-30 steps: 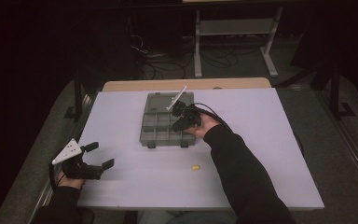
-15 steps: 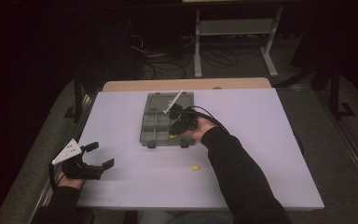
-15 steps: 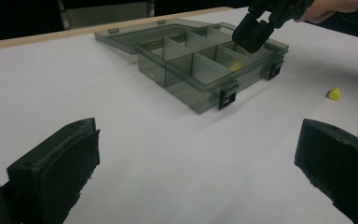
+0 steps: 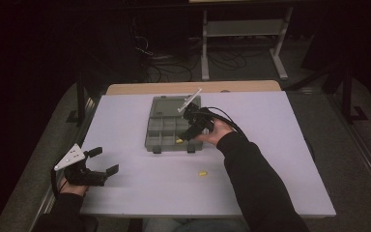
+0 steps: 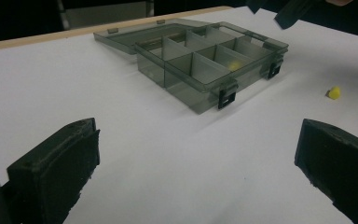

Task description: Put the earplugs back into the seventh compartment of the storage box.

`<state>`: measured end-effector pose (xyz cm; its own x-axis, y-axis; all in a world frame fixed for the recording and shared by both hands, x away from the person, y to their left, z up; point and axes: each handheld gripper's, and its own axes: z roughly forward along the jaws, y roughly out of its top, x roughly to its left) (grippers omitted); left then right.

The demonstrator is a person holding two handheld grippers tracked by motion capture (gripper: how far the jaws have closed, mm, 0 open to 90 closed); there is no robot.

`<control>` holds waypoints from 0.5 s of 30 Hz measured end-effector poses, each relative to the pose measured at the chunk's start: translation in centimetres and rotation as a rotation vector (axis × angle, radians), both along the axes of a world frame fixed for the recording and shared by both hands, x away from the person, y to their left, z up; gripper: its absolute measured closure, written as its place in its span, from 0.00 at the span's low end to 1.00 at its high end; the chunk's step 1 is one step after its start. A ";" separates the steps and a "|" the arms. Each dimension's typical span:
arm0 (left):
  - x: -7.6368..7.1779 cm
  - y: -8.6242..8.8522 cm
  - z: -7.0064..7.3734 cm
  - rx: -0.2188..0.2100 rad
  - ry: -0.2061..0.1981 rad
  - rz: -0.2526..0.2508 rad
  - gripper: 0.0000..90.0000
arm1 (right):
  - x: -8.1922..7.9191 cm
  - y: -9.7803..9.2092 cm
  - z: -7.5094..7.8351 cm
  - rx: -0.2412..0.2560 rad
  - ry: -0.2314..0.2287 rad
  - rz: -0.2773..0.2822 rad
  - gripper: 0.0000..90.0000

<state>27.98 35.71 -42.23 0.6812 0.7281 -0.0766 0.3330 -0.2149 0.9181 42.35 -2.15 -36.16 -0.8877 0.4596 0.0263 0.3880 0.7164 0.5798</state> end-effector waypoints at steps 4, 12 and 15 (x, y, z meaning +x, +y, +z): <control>0.0 0.0 0.0 0.000 0.000 -0.002 0.00 | -0.4 -0.8 0.7 0.025 -0.003 -0.009 0.20; 0.0 0.0 0.0 0.003 0.001 0.002 0.00 | -1.7 -2.3 1.4 0.054 -0.001 -0.004 0.07; -0.1 0.0 0.0 0.004 0.002 0.004 0.00 | -2.1 -2.8 1.4 0.063 -0.007 0.004 0.01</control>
<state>27.93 35.74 -42.23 0.6784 0.7309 -0.0747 0.3354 -0.2177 0.9166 40.21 -4.93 -34.78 -0.8898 0.4537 0.0492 0.3813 0.6800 0.6263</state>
